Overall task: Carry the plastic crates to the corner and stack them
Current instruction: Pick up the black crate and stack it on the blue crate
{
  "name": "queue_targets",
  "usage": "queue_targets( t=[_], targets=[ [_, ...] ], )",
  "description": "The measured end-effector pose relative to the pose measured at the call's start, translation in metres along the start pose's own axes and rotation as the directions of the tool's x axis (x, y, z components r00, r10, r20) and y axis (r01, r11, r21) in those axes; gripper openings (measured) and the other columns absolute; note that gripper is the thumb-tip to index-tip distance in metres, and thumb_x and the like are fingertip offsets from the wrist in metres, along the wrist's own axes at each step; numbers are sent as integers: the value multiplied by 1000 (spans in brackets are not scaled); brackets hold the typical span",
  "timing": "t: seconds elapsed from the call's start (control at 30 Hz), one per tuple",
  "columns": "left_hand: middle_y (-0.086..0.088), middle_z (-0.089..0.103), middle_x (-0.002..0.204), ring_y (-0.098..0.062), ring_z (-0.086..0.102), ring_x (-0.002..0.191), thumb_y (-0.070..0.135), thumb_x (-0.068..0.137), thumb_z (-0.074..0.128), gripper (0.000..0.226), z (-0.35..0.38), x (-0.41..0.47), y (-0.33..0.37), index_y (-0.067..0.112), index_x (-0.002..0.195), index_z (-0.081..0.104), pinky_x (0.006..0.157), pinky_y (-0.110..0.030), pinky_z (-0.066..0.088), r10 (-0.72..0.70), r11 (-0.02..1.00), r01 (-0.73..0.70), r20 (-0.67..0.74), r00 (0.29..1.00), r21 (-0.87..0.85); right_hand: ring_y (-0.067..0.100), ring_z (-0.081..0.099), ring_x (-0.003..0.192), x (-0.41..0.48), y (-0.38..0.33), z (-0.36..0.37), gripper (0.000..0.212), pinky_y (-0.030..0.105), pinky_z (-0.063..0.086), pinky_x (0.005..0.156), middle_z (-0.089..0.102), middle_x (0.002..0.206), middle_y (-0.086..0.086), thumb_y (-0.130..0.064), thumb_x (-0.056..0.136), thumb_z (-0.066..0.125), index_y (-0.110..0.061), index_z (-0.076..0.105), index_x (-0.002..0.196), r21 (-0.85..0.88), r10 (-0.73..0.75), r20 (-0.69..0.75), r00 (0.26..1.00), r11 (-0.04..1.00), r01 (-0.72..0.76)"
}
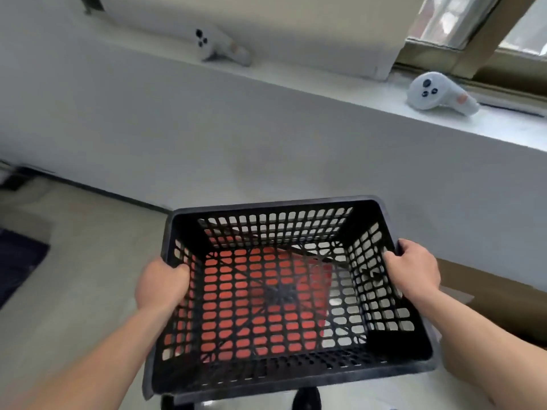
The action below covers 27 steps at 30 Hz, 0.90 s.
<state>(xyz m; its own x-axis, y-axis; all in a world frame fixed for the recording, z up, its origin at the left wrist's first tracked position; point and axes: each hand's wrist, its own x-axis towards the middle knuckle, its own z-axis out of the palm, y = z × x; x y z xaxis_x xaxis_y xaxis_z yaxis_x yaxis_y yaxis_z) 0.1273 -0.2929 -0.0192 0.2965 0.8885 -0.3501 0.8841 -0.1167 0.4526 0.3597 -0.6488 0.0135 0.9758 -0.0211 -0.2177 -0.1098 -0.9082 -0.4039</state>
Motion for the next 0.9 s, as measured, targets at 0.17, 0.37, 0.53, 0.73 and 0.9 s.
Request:
queue_targets(
  t=[0.17,0.37,0.53,0.73,0.9],
  targets=[
    [-15,65,88,-28,58,68,19,80,56,10,-76,53,-44,12,79,63,66,-36,45,17,994,-19,-19,1000,-112,34,60,76,-35,-101,32,17,36,46,62,64,72,5,-25,86,59,-14,58,72,-3,-66,7,998,998,66],
    [-16,64,99,-32,62,77,30,68,48,32,-166,131,-108,12,90,63,79,-44,55,-50,984,38,-61,997,-175,29,58,70,-87,-220,79,15,34,44,60,64,69,4,-23,88,59,-15,61,77,6,-135,41,990,991,135],
    [-15,65,90,-34,62,82,17,79,56,18,-238,179,-160,5,89,64,73,-39,51,-112,967,76,-138,984,-242,32,64,72,-127,-318,120,13,38,54,65,67,70,5,-25,86,58,-16,63,79,25,-227,82,970,974,226],
    [-20,63,106,-37,60,86,31,79,57,33,-304,230,-228,8,100,65,77,-41,49,-242,953,187,-228,943,-238,28,64,65,-159,-436,167,16,34,51,59,68,69,7,-23,89,57,-14,65,78,41,-386,181,904,922,386],
    [-18,64,98,-37,62,84,35,72,53,37,-356,271,-272,7,93,65,71,-41,51,-323,927,246,-266,909,-284,28,64,67,-175,-535,213,19,36,52,62,68,69,8,-24,90,58,-14,65,77,49,-484,241,841,871,488]
  ],
)
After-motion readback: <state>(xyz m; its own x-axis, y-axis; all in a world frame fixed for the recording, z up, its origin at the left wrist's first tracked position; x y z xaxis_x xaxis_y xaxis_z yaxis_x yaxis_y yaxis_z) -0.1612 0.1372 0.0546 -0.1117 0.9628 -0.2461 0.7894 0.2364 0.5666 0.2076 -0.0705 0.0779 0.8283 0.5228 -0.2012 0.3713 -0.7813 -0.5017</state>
